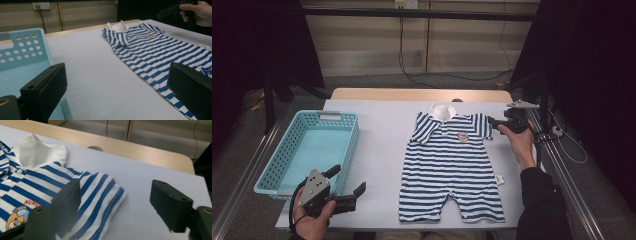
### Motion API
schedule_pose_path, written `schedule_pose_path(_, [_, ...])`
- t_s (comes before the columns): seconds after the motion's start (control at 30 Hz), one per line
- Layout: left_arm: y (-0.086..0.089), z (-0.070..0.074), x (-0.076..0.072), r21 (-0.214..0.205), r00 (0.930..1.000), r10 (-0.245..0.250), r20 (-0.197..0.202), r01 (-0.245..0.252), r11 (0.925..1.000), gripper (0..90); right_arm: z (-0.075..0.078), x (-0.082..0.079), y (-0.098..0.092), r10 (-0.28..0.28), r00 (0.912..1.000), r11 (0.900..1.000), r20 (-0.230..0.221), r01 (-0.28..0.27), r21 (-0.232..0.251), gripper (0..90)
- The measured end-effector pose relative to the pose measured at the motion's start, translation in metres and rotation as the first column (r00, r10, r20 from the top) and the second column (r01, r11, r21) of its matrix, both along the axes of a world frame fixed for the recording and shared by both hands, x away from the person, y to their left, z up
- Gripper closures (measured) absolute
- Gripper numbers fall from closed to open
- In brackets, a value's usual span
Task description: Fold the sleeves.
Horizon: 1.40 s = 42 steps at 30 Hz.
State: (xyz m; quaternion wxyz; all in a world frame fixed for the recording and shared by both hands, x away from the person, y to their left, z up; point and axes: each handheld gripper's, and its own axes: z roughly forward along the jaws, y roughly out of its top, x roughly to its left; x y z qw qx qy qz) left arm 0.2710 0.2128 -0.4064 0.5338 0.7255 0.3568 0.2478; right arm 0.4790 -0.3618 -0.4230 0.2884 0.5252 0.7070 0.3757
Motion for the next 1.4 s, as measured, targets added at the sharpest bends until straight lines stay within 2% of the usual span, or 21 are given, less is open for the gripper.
schedule_pose_path(0.07, [-0.001,0.0,-0.001,-0.023,1.0,0.001,-0.007,-0.001,0.9997,3.1,-0.002,0.009,-0.001,0.009,0.9996,0.9999,-0.028,-0.009,-0.015,31.5])
schedule_pose_path(0.1, [0.0,0.0,-0.001,-0.006,1.0,0.0,-0.007,0.0,1.0,3.1,-0.004,0.012,-0.001,0.015,0.9994,0.9998,-0.032,-0.016,-0.015,32.8])
schedule_pose_path(0.13, [-0.001,-0.001,-0.001,-0.026,1.0,0.002,-0.008,-0.002,0.9997,3.1,-0.006,0.015,0.0,0.014,0.999,0.9997,-0.042,-0.015,-0.022,32.8])
schedule_pose_path(0.2, [-0.001,-0.001,-0.001,-0.026,1.0,-0.002,-0.008,0.002,0.9997,3.1,-0.01,0.021,0.002,0.017,0.997,0.9978,-0.075,-0.021,-0.062,33.7])
schedule_pose_path(0.23, [-0.001,-0.001,-0.001,-0.029,0.9999,-0.004,-0.01,0.004,0.9996,3.1,-0.013,0.023,0.003,0.007,0.9965,0.9984,-0.084,-0.012,-0.055,34.5])
schedule_pose_path(0.3, [-0.001,-0.001,-0.002,-0.019,0.9999,-0.012,-0.003,0.012,0.9998,3.1,-0.017,0.027,0.003,0.003,0.9964,0.9981,-0.085,-0.008,-0.061,37.1])
schedule_pose_path(0.37, [-0.003,-0.001,-0.002,-0.027,0.9999,-0.015,-0.006,0.015,0.9995,3.1,-0.019,0.03,0.003,-0.013,0.9957,0.9979,-0.092,0.007,-0.065,39.7])
schedule_pose_path(0.4, [-0.002,-0.001,-0.003,-0.008,0.9999,-0.016,-0.005,0.016,0.9998,3.1,-0.021,0.032,0.002,-0.013,0.9964,0.9969,-0.084,0.006,-0.079,41.0])
schedule_pose_path(0.43, [-0.003,-0.001,-0.003,-0.025,0.9999,-0.015,-0.008,0.015,0.9996,3.1,-0.022,0.032,0.002,-0.014,0.9962,0.997,-0.086,0.007,-0.076,42.6])
schedule_pose_path(0.57, [-0.004,-0.002,-0.002,-0.014,0.9999,-0.013,-0.005,0.013,0.9998,3.1,-0.025,0.035,-0.003,-0.022,0.9952,0.9983,-0.095,0.017,-0.057,47.7])
schedule_pose_path(0.67, [-0.003,-0.002,-0.002,-0.004,0.9999,-0.016,-0.002,0.016,0.9999,3.1,-0.031,0.037,-0.006,-0.025,0.9934,0.998,-0.112,0.018,-0.061,48.9])
schedule_pose_path(0.83, [-0.003,-0.002,-0.002,-0.012,0.9999,-0.014,-0.003,0.014,0.9998,3.1,-0.039,0.04,-0.004,-0.023,0.991,0.9981,-0.132,0.015,-0.06,52.0])
schedule_pose_path(0.87, [-0.004,-0.002,-0.002,-0.027,0.9999,-0.012,-0.004,0.012,0.9996,3.1,-0.04,0.04,-0.003,-0.02,0.9899,0.9984,-0.14,0.012,-0.056,52.5])
schedule_pose_path(0.9, [-0.003,-0.002,-0.002,-0.018,0.9999,-0.012,0.002,0.012,0.9998,3.1,-0.042,0.041,-0.002,-0.016,0.9899,0.9983,-0.141,0.008,-0.058,52.9])
schedule_pose_path(1.03, [-0.002,-0.001,-0.002,-0.012,0.9999,-0.014,0.002,0.014,0.9998,3.1,-0.043,0.041,-0.003,-0.024,0.9883,0.9996,-0.15,0.022,-0.019,53.6])
schedule_pose_path(1.13, [-0.002,-0.001,-0.001,-0.045,1.0,-0.008,-0.002,0.008,0.9989,3.1,-0.043,0.04,-0.001,-0.039,0.9863,0.9992,-0.161,0.037,-0.015,56.3])
schedule_pose_path(1.2, [-0.001,0.0,-0.001,-0.041,0.9999,-0.009,0.005,0.009,0.9991,3.1,-0.042,0.04,-0.001,-0.042,0.9847,0.9991,-0.169,0.042,-0.004,59.4])
schedule_pose_path(1.33, [0.0,0.0,-0.001,-0.04,0.9999,-0.01,0.008,0.011,0.9991,3.1,-0.043,0.04,-0.004,-0.059,0.9861,0.9982,-0.155,0.06,-0.003,70.0])
schedule_pose_path(1.4, [-0.001,0.0,0.0,-0.048,0.9999,-0.008,0.007,0.009,0.9988,3.1,-0.043,0.04,-0.004,-0.058,0.986,0.9983,-0.156,0.059,0.001,72.2])
